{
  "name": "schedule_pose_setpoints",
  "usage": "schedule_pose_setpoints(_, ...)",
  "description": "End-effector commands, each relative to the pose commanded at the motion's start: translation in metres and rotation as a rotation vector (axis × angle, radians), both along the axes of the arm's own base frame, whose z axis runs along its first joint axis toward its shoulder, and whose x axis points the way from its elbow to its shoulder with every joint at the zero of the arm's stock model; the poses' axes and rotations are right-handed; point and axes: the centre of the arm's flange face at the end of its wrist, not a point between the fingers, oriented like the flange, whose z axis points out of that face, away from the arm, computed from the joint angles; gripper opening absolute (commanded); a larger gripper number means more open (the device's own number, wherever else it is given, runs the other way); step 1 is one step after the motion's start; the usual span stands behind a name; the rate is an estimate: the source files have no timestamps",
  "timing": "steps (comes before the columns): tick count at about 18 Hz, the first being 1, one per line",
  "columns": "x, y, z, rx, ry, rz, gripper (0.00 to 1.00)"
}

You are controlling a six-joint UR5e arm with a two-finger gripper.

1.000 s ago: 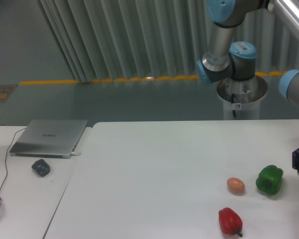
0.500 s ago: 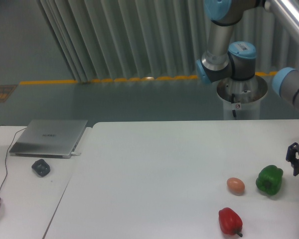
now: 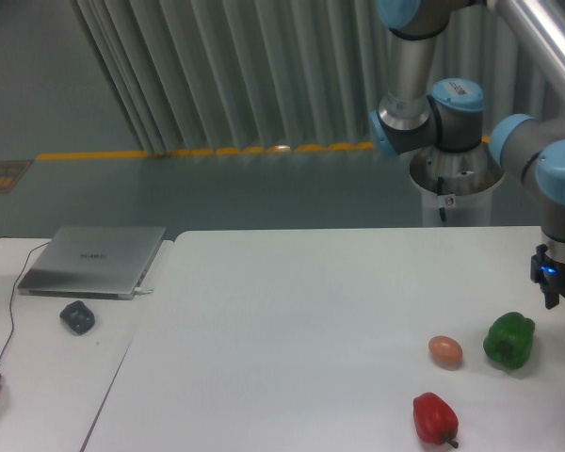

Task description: Place the triangular bread on the table

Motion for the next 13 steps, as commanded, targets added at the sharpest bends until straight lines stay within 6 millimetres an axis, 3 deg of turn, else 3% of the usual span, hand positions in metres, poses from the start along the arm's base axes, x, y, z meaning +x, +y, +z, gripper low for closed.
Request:
schedule_pose_setpoints(9, 0.043, -0.008, 0.027, -0.057, -0.071, -0.038, 1.00)
schedule_pose_setpoints(13, 0.047, -0.011, 0.024, -0.069, -0.085, -0.040, 1.00)
